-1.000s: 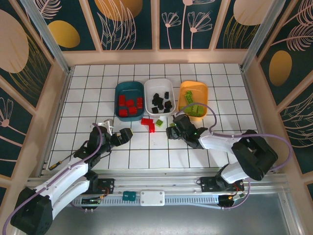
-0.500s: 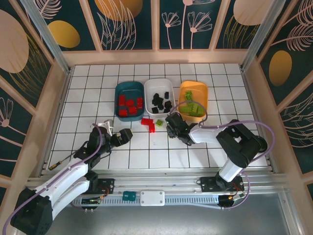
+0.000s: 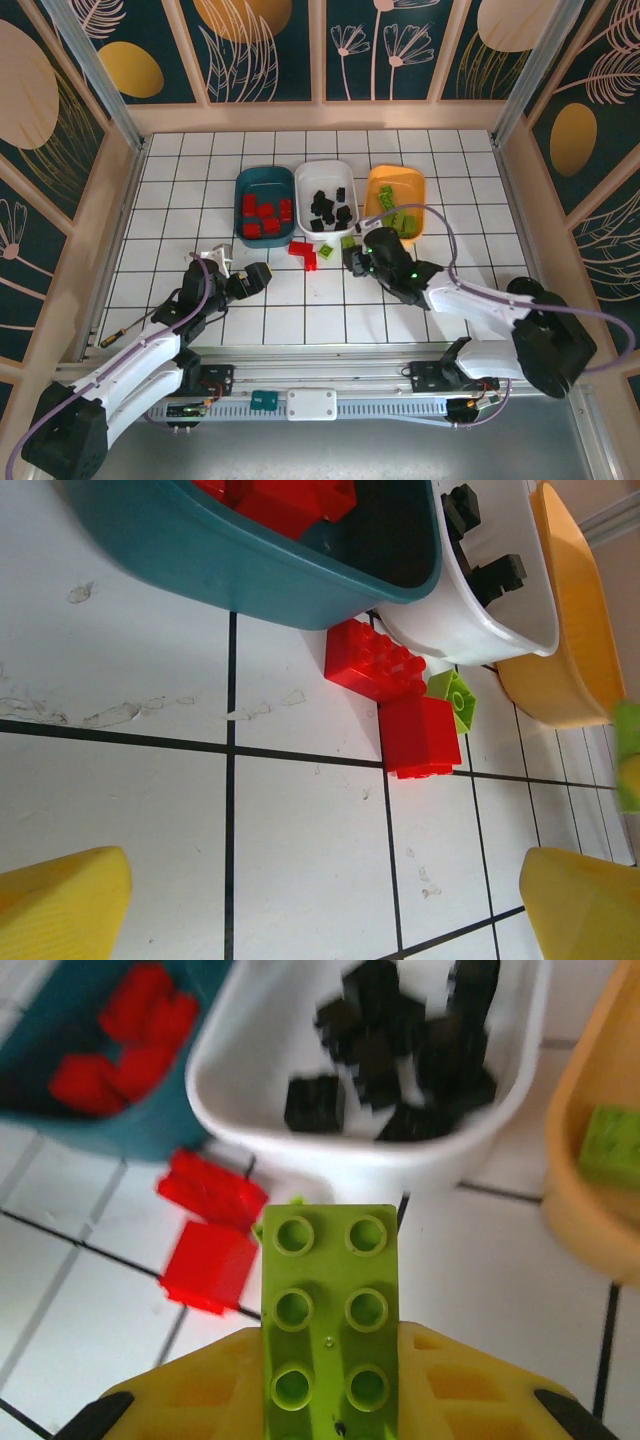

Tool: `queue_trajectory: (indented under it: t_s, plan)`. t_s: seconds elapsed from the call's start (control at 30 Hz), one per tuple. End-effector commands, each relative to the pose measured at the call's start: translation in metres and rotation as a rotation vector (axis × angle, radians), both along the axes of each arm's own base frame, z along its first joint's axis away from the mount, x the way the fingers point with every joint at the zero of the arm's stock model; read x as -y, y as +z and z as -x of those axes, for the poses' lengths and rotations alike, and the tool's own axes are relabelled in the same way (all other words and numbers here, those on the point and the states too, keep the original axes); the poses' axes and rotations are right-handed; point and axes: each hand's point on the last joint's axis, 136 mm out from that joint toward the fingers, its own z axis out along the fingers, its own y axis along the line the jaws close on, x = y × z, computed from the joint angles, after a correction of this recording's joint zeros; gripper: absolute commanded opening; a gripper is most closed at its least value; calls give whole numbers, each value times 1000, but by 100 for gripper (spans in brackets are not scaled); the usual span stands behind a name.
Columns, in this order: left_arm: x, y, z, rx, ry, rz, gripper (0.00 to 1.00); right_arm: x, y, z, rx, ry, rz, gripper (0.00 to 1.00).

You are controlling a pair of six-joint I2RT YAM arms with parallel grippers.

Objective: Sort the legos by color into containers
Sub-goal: Pick up the lego from the center of the table, then place the lego in the container.

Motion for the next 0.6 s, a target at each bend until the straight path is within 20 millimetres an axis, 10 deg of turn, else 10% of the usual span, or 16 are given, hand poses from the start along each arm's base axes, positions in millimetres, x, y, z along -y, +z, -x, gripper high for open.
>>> queue_trajectory:
  t_s: [0.0, 0.33, 0.57]
  plan:
    - [5, 3, 0, 12, -18, 27, 99, 33, 21, -29, 37, -148, -46, 20]
    - [9, 10, -7, 18, -32, 18, 98, 108, 5, -113, 7, -415, 45, 27]
    - [13, 6, -11, 13, -67, -52, 93, 107, 3, -129, 2, -414, 48, 71]
